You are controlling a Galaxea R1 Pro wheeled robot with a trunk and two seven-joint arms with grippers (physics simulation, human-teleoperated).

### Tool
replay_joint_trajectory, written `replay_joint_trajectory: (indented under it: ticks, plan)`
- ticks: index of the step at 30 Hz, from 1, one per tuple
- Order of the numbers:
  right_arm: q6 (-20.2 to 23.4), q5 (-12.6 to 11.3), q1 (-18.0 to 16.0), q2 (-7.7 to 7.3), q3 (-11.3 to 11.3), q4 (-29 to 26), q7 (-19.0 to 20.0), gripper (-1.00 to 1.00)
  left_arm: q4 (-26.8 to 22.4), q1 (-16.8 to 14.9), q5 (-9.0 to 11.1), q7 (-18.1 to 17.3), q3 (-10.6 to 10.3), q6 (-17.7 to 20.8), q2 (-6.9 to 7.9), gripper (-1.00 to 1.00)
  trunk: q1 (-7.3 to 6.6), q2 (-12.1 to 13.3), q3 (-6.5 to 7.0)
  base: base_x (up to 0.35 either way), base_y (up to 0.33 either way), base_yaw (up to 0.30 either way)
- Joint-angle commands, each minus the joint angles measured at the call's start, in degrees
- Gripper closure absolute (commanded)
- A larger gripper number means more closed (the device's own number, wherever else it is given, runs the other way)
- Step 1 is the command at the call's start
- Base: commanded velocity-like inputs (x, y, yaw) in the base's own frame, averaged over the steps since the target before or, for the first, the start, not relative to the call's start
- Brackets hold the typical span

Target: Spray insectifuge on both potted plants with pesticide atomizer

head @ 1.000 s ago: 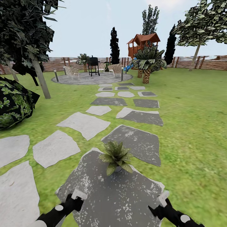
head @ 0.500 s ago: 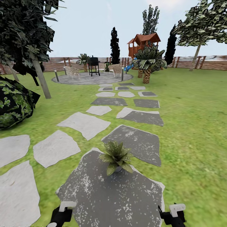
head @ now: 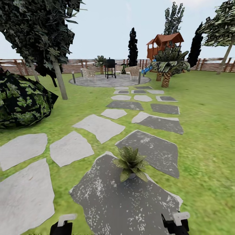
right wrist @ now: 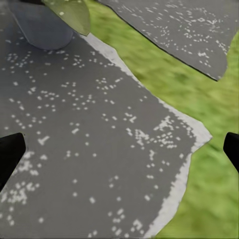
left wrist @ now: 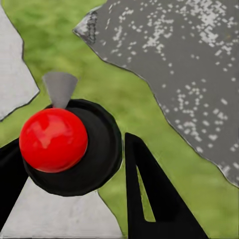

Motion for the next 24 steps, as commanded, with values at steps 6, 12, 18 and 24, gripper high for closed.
replay_joint_trajectory:
  ticks: [6,12,18,24]
  plan:
    - [-0.2,0.6,0.0,-0.05,-0.4,0.0,-0.2,-1.00,0.0,0.7,0.4,0.2,-0.5,-0.2,0.09,1.00,-0.01,0.0,-0.05,0.000,0.000,0.278]
    - [-0.2,0.6,0.0,-0.03,-0.4,0.0,-0.2,-1.00,0.0,0.8,0.4,0.2,-0.5,-0.2,0.09,1.00,-0.01,0.0,-0.05,0.000,0.000,0.278]
    - [-0.2,0.6,0.0,0.01,-0.4,0.0,-0.2,-1.00,0.0,0.9,0.0,0.2,-0.5,-0.2,0.02,1.00,-0.01,0.0,-0.05,0.000,0.000,0.278]
    - [-0.2,0.6,0.0,-0.05,-0.4,0.0,-0.2,-1.00,1.3,1.3,-0.1,0.0,-0.7,0.1,-0.65,1.00,-0.01,0.0,-0.05,0.000,0.000,0.278]
